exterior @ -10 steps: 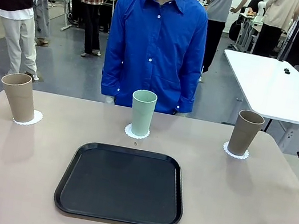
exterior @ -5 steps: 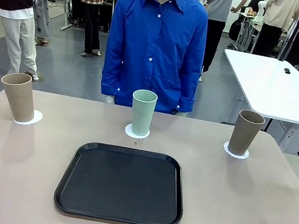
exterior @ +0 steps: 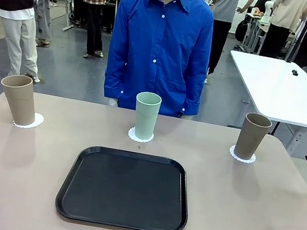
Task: Place coasters on the table and set cups on them.
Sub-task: Take one Reusable plastic cup from the Flat Tray and place it on a coaster set by the human.
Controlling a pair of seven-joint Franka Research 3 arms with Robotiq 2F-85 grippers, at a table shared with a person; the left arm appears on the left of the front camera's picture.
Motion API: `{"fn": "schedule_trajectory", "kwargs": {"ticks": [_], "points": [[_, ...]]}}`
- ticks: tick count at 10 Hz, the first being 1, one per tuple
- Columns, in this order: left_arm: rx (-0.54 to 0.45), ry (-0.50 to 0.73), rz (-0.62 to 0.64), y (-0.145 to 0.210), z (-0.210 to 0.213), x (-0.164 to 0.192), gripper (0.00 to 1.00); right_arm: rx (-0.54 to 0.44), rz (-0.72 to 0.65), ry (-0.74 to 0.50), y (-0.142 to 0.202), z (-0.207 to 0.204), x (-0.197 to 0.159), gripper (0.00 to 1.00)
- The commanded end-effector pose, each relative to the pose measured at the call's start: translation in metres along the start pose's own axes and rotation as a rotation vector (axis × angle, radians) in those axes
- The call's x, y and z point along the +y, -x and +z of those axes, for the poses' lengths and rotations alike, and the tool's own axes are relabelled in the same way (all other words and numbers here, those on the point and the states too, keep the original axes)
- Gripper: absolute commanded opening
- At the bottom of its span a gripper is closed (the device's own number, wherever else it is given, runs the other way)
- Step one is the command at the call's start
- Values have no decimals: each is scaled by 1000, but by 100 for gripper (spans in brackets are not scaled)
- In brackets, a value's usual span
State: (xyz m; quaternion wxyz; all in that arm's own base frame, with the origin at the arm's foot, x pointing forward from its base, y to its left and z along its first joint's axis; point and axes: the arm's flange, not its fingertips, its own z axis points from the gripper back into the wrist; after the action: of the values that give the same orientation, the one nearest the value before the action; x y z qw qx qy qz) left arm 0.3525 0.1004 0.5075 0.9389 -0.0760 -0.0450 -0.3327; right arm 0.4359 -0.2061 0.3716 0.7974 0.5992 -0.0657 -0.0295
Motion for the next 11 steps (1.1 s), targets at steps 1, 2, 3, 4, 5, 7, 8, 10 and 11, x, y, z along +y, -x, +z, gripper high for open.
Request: {"fn": "schedule_trajectory", "kwargs": {"ticks": [1, 2, 3, 4, 5, 7, 8, 10, 11], "points": [[11, -2, -20, -7, 5, 18, 100, 0, 0, -1, 1, 1, 0, 100], [0, 0, 0, 0, 0, 0, 100, 0, 0, -1, 1, 1, 0, 100], [-210, 112, 39, 13, 0, 22, 100, 0, 0, -1, 1, 1, 0, 100], [-388, 184, 97, 23, 13, 50, 100, 0, 0, -1, 1, 1, 0, 100], [-525, 250, 159, 43, 19, 70, 100, 0, 0, -1, 1, 1, 0, 100], [-669, 450, 267, 87, 17, 109, 100, 0, 0, -1, 1, 1, 0, 100], [-674, 563, 299, 105, 11, 131, 100, 0, 0, -1, 1, 1, 0, 100], [-680, 786, 305, 140, -5, 163, 100, 0, 0, -1, 1, 1, 0, 100], [-643, 847, 287, 152, -8, 177, 100, 0, 0, -1, 1, 1, 0, 100]]}}
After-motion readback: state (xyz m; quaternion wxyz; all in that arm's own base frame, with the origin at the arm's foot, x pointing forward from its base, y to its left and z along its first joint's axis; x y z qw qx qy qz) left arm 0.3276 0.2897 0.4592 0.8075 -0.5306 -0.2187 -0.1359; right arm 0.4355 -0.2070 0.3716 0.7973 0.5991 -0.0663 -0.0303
